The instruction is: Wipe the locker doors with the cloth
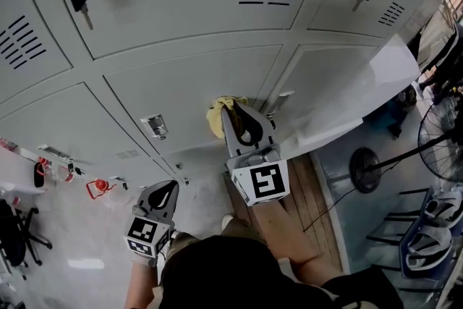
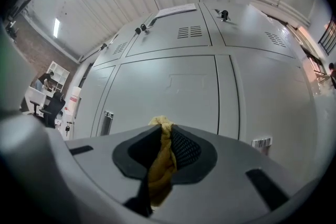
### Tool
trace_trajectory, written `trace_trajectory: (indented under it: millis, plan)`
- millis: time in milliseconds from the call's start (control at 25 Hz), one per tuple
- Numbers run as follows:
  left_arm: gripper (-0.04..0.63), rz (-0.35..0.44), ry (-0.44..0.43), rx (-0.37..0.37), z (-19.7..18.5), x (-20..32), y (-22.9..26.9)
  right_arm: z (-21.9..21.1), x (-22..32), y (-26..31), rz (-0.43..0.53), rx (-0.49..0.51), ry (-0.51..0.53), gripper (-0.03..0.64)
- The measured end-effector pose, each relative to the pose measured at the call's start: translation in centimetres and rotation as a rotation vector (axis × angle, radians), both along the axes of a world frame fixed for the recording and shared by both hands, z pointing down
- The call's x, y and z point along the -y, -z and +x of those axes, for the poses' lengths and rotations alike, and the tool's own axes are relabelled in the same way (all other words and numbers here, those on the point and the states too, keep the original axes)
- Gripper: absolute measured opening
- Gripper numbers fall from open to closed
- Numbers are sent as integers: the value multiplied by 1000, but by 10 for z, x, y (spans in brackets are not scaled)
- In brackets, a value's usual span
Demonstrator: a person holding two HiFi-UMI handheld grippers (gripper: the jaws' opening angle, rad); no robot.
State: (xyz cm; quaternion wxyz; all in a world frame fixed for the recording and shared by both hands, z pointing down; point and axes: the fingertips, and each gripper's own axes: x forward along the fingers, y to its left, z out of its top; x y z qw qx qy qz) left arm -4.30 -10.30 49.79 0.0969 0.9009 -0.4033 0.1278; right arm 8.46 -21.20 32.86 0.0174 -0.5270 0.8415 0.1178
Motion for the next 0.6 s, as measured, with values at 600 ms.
trace_trajectory:
  millis: [600]
  plan:
    - [9,13,-26,-16,30,10,1,37,4,10,18,13,-29,67]
